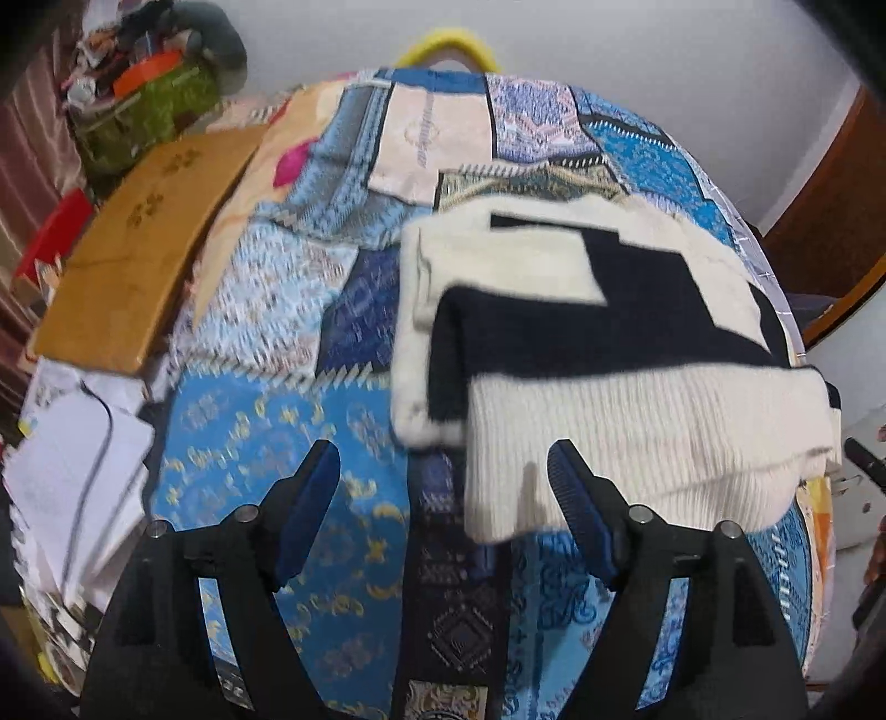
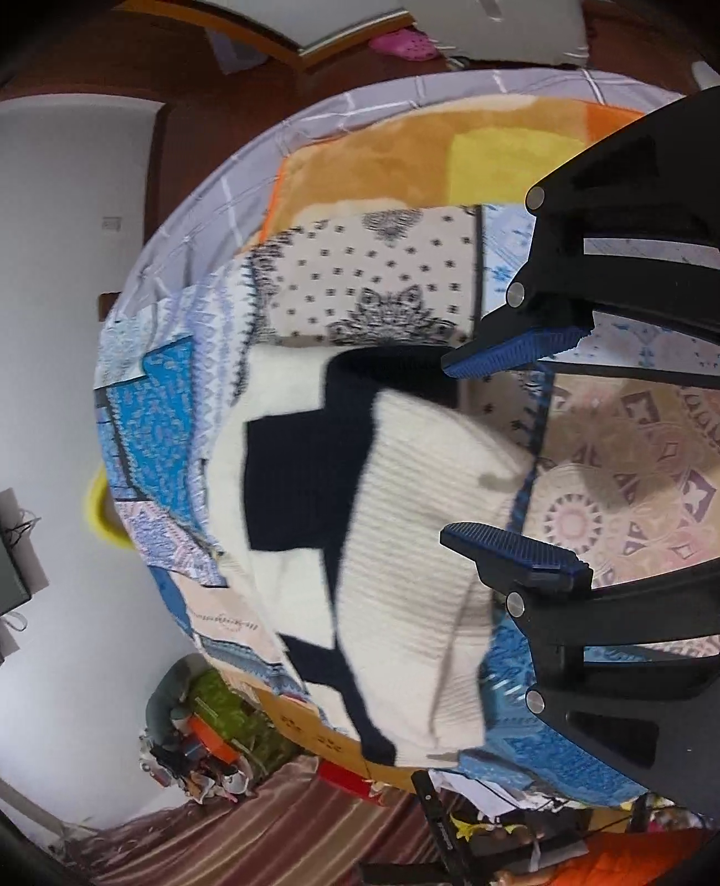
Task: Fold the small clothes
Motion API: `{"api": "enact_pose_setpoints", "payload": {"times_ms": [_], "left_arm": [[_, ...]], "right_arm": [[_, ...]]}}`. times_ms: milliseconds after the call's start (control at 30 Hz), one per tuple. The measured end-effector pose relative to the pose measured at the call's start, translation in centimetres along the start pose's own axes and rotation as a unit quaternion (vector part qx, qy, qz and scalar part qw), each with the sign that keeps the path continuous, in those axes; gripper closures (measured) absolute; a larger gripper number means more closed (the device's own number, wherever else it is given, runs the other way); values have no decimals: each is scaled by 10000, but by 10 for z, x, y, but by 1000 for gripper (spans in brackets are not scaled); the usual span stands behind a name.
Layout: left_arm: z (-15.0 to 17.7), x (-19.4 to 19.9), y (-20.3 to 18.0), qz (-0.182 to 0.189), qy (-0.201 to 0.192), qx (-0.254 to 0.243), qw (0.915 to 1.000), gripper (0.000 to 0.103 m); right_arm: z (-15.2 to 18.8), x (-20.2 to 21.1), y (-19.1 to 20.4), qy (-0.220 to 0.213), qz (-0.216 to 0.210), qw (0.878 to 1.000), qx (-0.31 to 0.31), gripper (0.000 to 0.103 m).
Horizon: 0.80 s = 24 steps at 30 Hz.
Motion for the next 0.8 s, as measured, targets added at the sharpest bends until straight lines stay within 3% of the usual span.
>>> {"api": "enact_pose_setpoints", "payload": {"times_ms": [300, 367, 567, 700, 800], "left_arm": [[18, -28, -6, 174, 282, 320, 9989, 28], [16, -27, -8, 153, 198, 317, 9992, 42], [12, -25, -15, 340, 241, 161, 9990, 81], [16, -22, -22, 253, 221, -52, 9994, 89], [20, -15, -31, 197, 86, -313, 9993, 93]], "right_arm": [[12, -21, -5, 177, -151, 9993, -284, 53], [11, -24, -4, 237, -151, 9993, -265, 54], [8, -27, 5, 273, -218, 9994, -48, 82], [9, -29, 13, 245, -282, 9993, 39, 93], [11, -27, 20, 110, -233, 9995, 178, 94]]}}
Point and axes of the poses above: each gripper's, at about its wrist camera, not at the fingertips, and x roughly against the way its jaws point, y to its left, z to its underside, the point moved 1 cm from there along -x, roughly the way its jaws point, and after that the axes turned 8 degrees about z, right-handed, at the moved point
